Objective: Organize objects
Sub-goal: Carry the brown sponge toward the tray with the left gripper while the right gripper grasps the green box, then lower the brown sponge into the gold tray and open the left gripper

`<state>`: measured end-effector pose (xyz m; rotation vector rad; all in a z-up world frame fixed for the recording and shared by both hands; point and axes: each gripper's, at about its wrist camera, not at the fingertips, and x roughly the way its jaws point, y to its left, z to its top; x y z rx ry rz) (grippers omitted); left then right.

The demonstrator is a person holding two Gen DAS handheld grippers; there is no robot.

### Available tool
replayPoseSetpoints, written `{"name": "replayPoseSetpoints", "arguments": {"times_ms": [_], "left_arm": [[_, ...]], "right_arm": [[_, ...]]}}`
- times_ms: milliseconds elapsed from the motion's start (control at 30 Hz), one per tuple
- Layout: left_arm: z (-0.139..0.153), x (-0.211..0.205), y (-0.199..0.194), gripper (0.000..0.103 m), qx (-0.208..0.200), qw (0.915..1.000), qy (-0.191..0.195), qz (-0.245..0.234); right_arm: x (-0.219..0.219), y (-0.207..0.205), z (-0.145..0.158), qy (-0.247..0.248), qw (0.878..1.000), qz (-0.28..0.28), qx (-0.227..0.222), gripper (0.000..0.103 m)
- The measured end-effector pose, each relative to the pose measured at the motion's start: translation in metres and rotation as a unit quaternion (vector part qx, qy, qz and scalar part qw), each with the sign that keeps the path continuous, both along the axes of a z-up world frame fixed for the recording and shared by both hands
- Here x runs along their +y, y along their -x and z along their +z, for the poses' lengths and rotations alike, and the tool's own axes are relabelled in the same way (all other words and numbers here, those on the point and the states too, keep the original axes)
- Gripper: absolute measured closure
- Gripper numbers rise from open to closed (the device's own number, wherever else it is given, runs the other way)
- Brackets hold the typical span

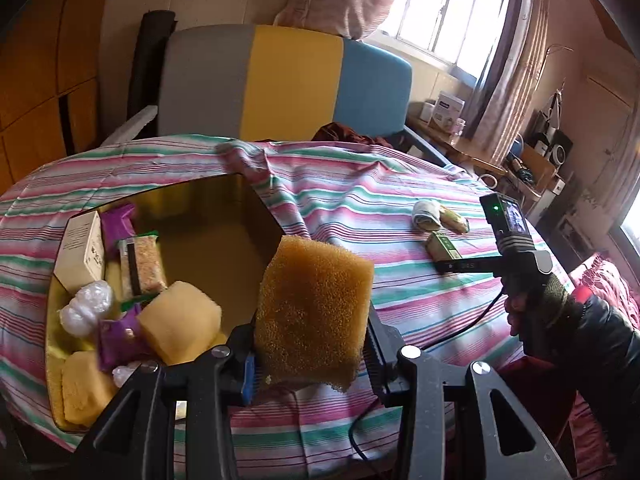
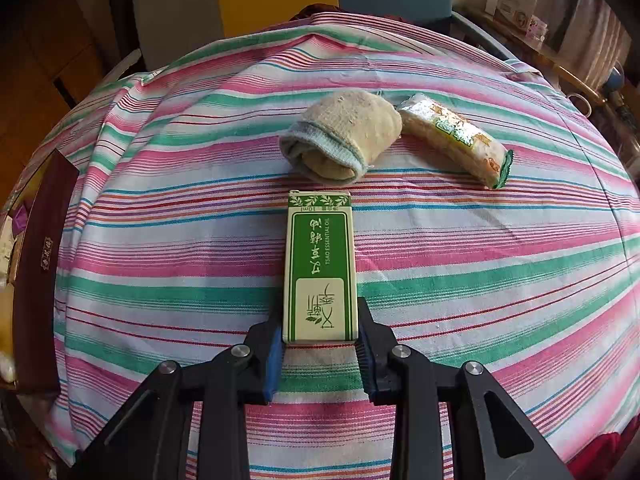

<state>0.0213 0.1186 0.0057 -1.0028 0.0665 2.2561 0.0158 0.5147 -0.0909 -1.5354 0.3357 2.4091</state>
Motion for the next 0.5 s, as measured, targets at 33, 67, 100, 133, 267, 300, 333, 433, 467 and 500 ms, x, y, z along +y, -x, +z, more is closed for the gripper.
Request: {"name": "replayPoseSetpoints", "arguments": {"times_ms": [33,67,100,133,267,300,333,433,467,500], "left_arm": [[0.0,-0.001,0.001,0.061,0.002,1.0,0.004,0.003],[0.0,-0.001,0.002,0.061,0.003,1.0,0.006,0.004],[-0.001,-0.002,0.002,0.061,0.003,1.0,0.006,0.005],[-0.001,-0.002,0.002,0.061,0.004,0.9999,0.008,0.006],[-0.002,-0.001,0.004,0.061,0.002,0.9999,0.012,0.004],[-0.003,0.0,0.005,0.061,0.001,0.9999,0.013,0.003],[-0.004,0.0,0.005,0.061,-0.002,0.9999,0.013,0.002],[-0.006,-0.008,0.013,0.061,-0.018,0.9998,0.0,0.006],[-0.006,-0.012,0.016,0.061,-0.019,0.9997,-0.004,0.012],[-0.005,-0.019,0.022,0.061,-0.021,0.9995,-0.01,0.021]], "right_arm": [[0.001,0.001,0.0,0.0,1.0,0.0,0.0,0.07],[0.0,0.001,0.0,0.0,1.0,0.0,0.0,0.07],[0.0,0.0,0.0,0.0,1.0,0.0,0.0,0.07],[-0.001,0.001,0.0,0.001,1.0,-0.001,0.0,0.07],[-0.003,0.004,-0.002,0.0,1.0,-0.001,0.001,0.069],[-0.003,0.004,-0.001,0.001,1.0,-0.002,0.001,0.069],[-0.003,0.004,-0.002,0.002,1.0,-0.003,0.002,0.068],[-0.006,0.005,-0.002,0.013,1.0,-0.002,0.007,0.057],[-0.008,0.004,-0.002,0.009,1.0,0.001,0.006,0.056],[-0.01,0.005,-0.002,0.004,1.0,0.003,0.005,0.056]]}}
